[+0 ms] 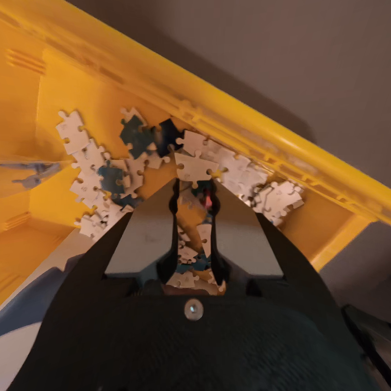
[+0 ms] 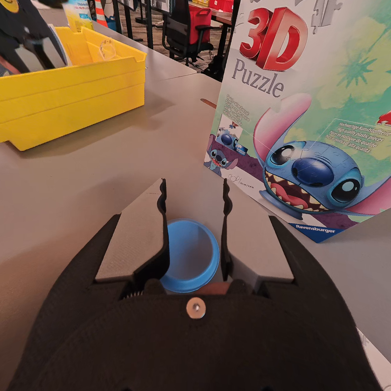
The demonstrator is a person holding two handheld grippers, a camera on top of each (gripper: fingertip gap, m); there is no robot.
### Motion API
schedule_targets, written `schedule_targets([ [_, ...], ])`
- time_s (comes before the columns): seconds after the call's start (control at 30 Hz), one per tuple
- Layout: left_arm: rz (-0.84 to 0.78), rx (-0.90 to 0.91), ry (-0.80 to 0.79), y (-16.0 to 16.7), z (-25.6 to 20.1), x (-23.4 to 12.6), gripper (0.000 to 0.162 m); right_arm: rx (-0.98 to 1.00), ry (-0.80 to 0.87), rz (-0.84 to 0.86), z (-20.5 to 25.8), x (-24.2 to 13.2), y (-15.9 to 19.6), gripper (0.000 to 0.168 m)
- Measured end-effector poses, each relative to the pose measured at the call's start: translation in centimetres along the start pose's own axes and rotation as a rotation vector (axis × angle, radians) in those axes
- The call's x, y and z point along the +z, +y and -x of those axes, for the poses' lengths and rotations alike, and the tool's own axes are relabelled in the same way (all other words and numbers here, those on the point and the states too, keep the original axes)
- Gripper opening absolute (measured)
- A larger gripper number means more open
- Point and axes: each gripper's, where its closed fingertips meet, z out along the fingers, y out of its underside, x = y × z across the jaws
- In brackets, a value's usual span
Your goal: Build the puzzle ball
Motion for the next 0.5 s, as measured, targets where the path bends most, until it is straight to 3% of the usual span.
schedule_targets([
  [0.07,-0.051,-0.047,0.004,-0.4,0.4,-1.1,0.030,-0.002,0.002,-0.001,0.0,0.0,0.0,0.051],
  [0.13,-0.100,-0.077,0.045,-0.6,0.2,-2.4,0.049,-0.001,0.004,-0.001,-0.1,-0.1,0.0,0.051],
  [0.23,-0.137,-0.053,0.093,0.0,-0.6,-4.2,0.047,0.002,0.007,-0.001,-0.2,-0.1,0.0,0.051],
  [0.4,0.028,0.077,0.196,4.0,-3.7,-3.9,0.053,0.001,0.005,0.003,-0.1,0.0,0.1,0.051],
  [0.47,0.110,0.131,0.236,5.5,-4.9,-2.9,0.062,0.000,0.004,0.005,-0.1,0.1,0.1,0.051],
  [0.5,0.148,0.157,0.257,6.0,-5.6,-2.2,0.056,-0.001,0.004,0.007,-0.1,0.1,0.1,0.051],
])
